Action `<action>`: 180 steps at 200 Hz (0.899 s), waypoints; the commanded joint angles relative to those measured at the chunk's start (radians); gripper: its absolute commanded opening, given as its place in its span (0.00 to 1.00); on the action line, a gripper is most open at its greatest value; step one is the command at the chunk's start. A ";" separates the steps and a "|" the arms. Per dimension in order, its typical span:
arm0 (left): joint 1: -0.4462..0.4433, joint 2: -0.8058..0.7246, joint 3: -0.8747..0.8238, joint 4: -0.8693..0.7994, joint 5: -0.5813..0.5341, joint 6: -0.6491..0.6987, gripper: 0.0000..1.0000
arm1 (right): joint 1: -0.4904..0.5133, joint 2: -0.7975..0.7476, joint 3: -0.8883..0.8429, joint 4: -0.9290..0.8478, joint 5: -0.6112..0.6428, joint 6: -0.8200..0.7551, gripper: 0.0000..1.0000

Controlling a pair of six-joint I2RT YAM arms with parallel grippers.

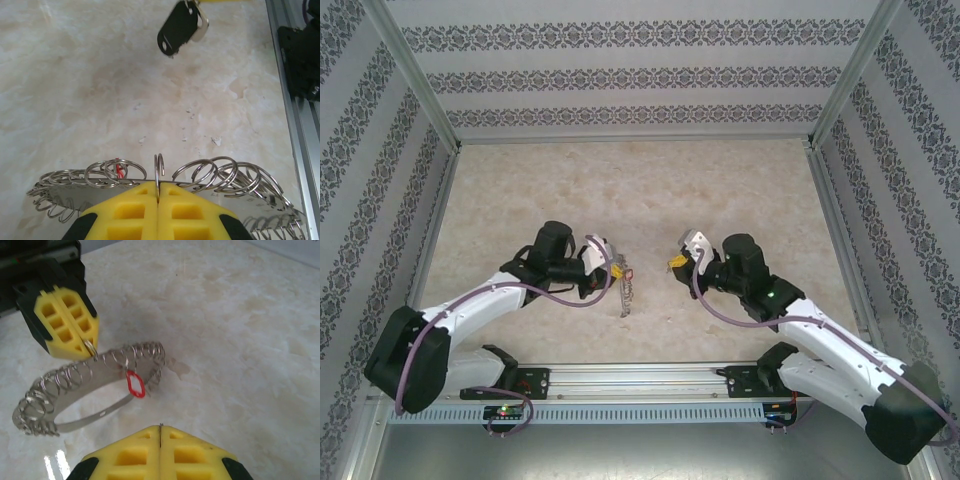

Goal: Put the keys on the keyring

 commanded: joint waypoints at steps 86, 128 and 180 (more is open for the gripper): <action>-0.067 0.117 -0.004 0.228 0.007 -0.040 0.00 | 0.019 0.038 0.000 0.043 -0.134 -0.130 0.00; -0.070 0.129 -0.006 0.234 0.018 -0.038 0.00 | 0.050 0.141 0.050 0.056 -0.085 -0.176 0.00; -0.070 0.099 -0.005 0.178 0.026 -0.002 0.00 | 0.043 0.167 0.073 0.077 0.027 -0.231 0.00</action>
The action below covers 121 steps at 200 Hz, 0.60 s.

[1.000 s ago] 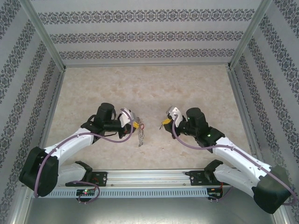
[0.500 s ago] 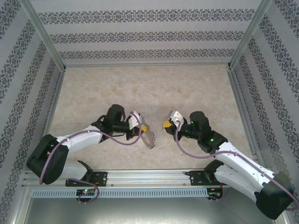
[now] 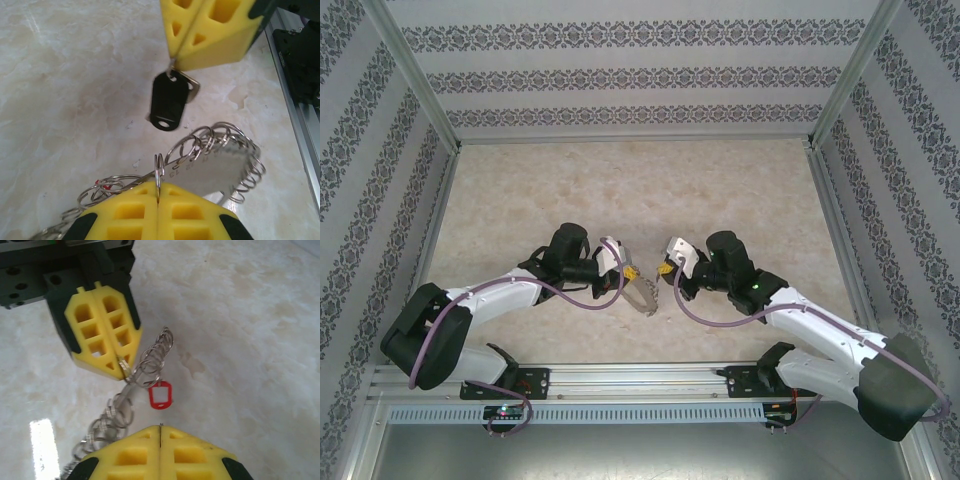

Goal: Put the keys on the keyring

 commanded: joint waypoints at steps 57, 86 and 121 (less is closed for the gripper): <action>-0.011 -0.040 0.003 -0.054 0.049 0.047 0.00 | 0.043 0.137 0.095 0.049 -0.091 -0.048 0.00; -0.012 -0.042 0.001 -0.043 0.016 0.012 0.00 | 0.058 0.186 0.111 0.052 -0.180 -0.035 0.00; -0.011 -0.049 -0.001 -0.044 -0.007 -0.008 0.00 | 0.061 0.196 0.106 0.052 -0.203 -0.029 0.00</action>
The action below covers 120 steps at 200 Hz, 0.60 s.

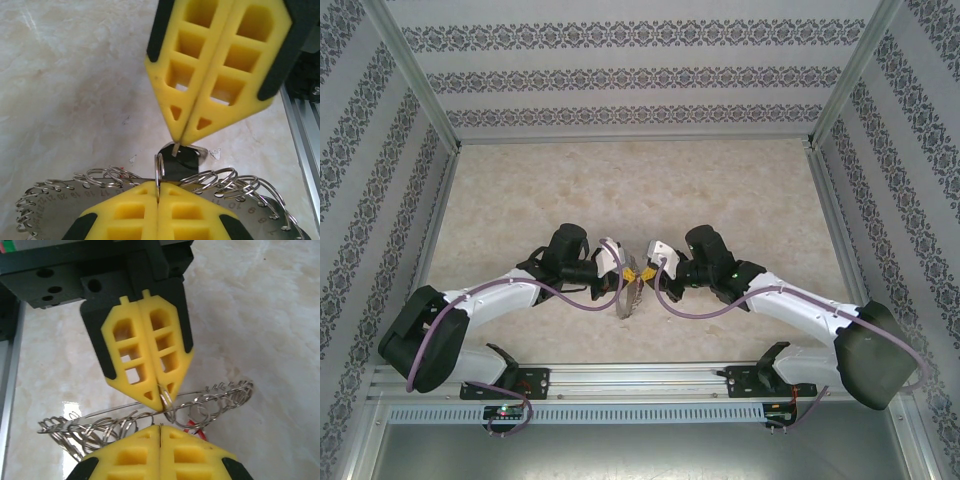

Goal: Put the keys on the keyring

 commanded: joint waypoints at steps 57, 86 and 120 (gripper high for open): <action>-0.012 -0.031 0.003 -0.015 -0.005 -0.020 0.00 | 0.010 0.010 0.025 0.062 -0.087 0.032 0.00; -0.012 -0.032 0.000 -0.025 -0.006 -0.015 0.00 | 0.011 0.014 0.025 0.099 -0.057 0.052 0.00; -0.013 -0.037 0.001 -0.021 -0.009 -0.016 0.00 | 0.019 0.030 0.034 0.104 -0.027 0.050 0.00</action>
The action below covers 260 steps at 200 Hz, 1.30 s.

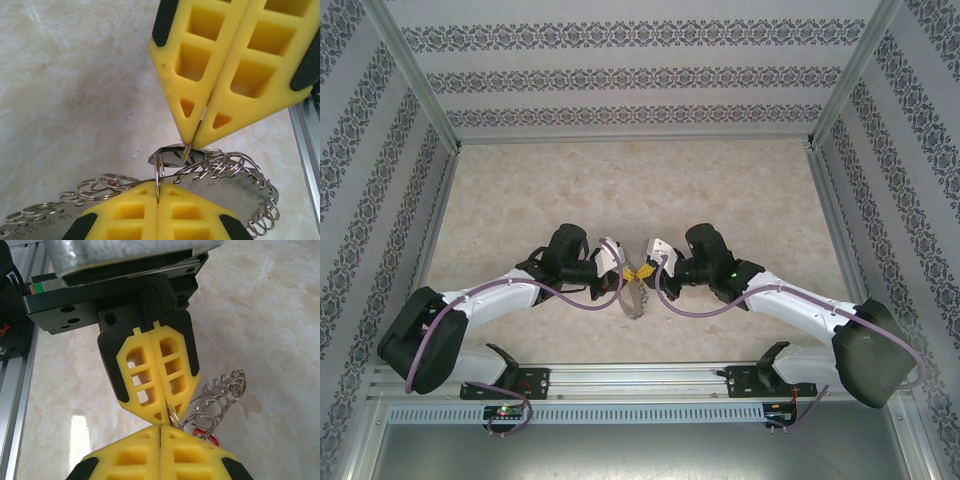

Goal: Put the keys on the keyring

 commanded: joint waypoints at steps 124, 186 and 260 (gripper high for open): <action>-0.014 -0.034 -0.001 0.001 0.002 0.002 0.00 | 0.042 0.051 0.050 0.056 0.154 0.036 0.00; -0.016 -0.031 0.003 -0.002 0.000 0.008 0.00 | 0.064 0.065 0.065 0.063 0.196 0.058 0.00; -0.019 -0.049 -0.015 0.020 -0.019 0.006 0.00 | 0.052 0.061 0.060 0.052 0.316 0.115 0.00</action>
